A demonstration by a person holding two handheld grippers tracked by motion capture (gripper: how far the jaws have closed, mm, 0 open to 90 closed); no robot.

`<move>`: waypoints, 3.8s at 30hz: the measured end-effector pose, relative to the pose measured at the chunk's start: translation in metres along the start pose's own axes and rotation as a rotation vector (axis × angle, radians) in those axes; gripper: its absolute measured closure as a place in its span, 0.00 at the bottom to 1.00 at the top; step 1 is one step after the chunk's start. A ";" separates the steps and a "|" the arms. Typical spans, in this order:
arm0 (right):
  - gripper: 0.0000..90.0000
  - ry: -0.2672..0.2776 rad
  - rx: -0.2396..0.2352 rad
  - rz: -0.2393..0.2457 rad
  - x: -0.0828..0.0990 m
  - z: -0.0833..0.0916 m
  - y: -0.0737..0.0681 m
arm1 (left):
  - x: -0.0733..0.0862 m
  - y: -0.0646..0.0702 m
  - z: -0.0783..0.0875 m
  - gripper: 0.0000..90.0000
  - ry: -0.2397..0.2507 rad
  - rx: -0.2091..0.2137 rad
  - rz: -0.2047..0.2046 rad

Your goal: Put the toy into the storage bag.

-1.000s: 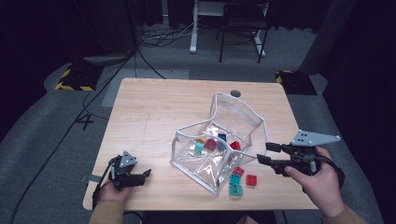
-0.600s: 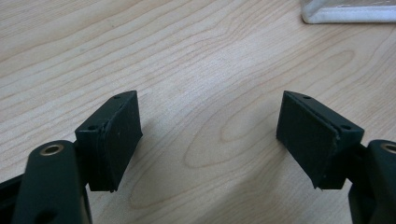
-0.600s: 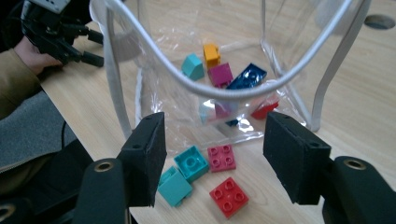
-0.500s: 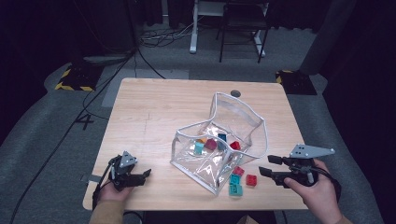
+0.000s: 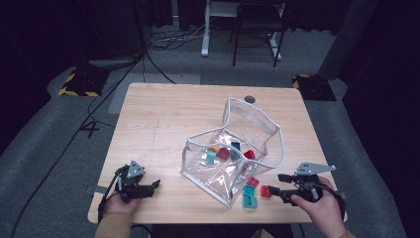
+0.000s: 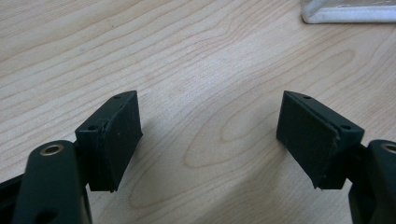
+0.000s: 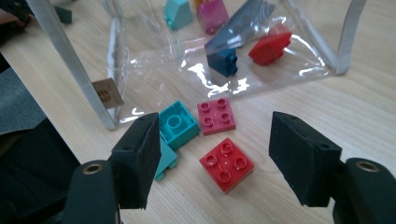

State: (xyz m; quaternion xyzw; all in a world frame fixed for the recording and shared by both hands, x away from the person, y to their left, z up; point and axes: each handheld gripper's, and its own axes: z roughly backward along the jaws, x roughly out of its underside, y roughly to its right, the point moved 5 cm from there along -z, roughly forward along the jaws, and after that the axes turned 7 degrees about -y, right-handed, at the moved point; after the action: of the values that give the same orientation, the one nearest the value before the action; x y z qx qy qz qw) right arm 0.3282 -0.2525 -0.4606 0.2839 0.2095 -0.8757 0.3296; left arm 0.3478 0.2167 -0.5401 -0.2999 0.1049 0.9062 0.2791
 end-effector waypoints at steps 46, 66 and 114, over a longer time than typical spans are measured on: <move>0.54 -0.098 0.094 0.056 0.027 -0.052 0.012 | 0.000 0.000 0.000 0.25 0.000 -0.001 0.003; 0.55 -0.006 0.127 0.070 -0.004 -0.003 0.013 | 0.000 0.000 0.000 0.25 0.000 -0.001 0.003; 0.55 0.196 0.158 0.138 -0.115 0.083 0.010 | 0.000 0.000 0.000 0.25 0.001 0.000 0.003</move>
State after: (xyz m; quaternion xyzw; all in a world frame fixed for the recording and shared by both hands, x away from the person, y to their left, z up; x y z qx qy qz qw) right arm 0.3770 -0.2524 -0.3269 0.4069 0.1511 -0.8328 0.3435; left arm 0.3476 0.2166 -0.5402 -0.3002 0.1057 0.9064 0.2777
